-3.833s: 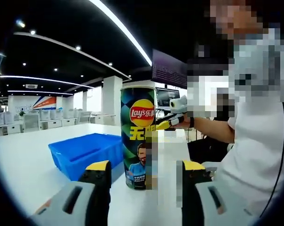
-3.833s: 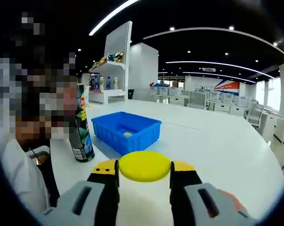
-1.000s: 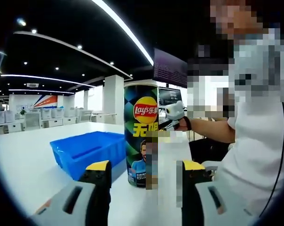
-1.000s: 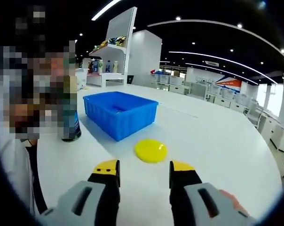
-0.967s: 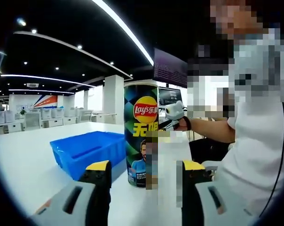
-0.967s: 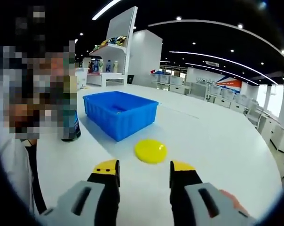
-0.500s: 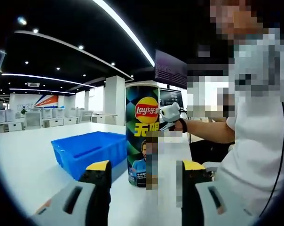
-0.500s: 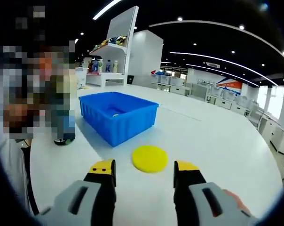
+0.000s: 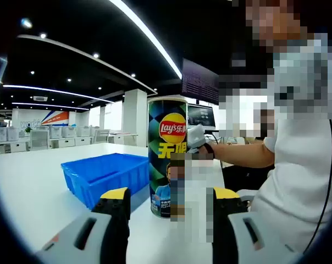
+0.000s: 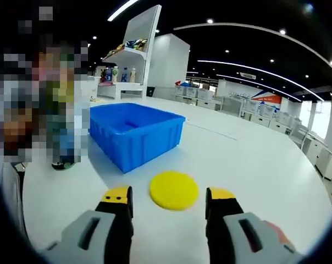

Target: Open the lid of the chip container on the table, take out the chips, place them into the box in front of the container, and close the lid

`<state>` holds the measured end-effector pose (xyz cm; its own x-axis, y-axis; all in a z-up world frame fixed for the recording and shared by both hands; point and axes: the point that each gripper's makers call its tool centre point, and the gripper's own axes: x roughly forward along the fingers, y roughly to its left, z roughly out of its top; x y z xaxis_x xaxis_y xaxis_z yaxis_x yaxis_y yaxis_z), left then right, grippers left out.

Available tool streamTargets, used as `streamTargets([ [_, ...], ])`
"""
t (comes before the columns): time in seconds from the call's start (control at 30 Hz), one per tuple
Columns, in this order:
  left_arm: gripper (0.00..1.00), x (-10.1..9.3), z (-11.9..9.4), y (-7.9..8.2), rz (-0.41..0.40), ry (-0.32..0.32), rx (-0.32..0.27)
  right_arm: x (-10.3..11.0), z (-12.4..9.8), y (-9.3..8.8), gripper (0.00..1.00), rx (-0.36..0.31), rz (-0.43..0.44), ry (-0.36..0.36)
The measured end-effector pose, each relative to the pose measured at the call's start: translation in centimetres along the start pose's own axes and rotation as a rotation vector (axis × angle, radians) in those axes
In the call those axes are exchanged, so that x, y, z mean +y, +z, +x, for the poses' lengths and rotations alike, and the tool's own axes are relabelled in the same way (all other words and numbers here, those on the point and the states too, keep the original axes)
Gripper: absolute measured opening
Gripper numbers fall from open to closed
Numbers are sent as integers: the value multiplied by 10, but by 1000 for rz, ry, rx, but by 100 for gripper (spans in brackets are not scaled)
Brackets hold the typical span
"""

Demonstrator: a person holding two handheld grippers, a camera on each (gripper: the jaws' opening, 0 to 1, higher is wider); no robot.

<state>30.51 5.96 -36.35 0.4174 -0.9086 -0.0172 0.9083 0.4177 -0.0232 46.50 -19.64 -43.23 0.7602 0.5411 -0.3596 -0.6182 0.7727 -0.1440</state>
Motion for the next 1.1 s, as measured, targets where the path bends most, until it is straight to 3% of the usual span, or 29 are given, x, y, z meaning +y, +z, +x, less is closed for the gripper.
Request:
streamTargets([
  [0.77, 56, 2, -3, -3, -10, 14, 3, 2, 32, -5, 56, 21, 26, -8],
  [1.1, 56, 4, -5, -3, -8, 19, 8, 7, 36, -6, 54, 13, 116, -27],
])
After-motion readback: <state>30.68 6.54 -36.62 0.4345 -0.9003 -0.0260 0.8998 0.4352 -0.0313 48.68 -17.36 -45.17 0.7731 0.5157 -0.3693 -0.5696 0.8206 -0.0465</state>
